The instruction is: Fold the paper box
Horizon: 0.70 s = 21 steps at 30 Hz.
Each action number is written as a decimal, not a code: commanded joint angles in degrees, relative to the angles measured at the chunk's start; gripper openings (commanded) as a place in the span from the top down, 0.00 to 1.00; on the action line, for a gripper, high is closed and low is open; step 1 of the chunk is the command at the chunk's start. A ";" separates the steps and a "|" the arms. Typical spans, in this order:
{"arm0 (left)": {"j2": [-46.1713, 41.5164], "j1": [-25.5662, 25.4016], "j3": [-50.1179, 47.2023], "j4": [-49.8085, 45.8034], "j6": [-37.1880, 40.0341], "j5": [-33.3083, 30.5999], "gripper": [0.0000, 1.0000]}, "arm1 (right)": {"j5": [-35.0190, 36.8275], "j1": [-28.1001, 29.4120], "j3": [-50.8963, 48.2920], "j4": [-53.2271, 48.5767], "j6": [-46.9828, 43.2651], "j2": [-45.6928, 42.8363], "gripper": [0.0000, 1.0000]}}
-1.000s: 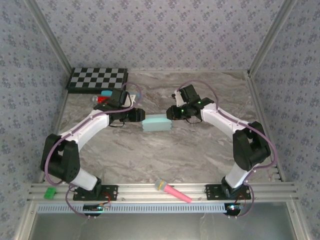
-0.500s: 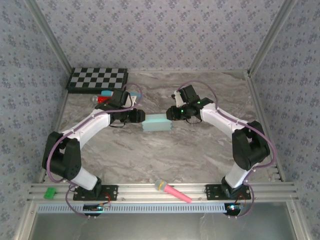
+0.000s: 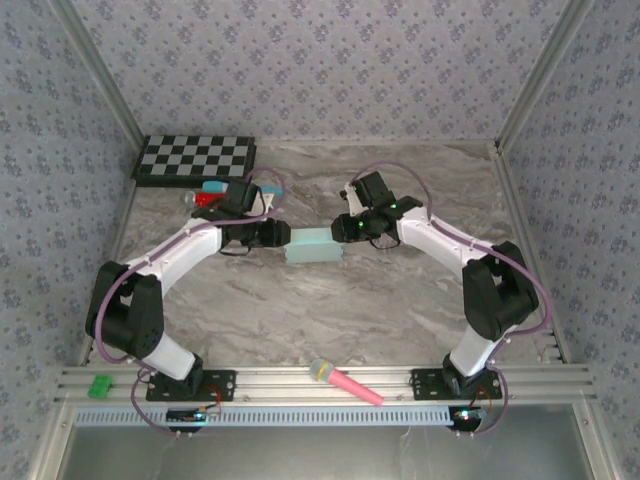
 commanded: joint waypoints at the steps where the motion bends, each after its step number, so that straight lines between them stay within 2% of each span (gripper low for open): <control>1: 1.33 -0.40 -1.78 -3.75 0.95 -2.33 0.54 | 4.58 1.14 -0.82 -7.45 -1.37 3.01 0.67; 14: 1.67 -1.26 -3.37 -5.10 2.54 -5.46 0.57 | 14.24 4.86 0.06 -8.45 -2.15 2.21 0.65; 21: 1.07 -1.37 -3.50 -5.15 2.40 -5.74 0.57 | 13.90 5.23 1.50 -8.01 -2.12 0.71 0.65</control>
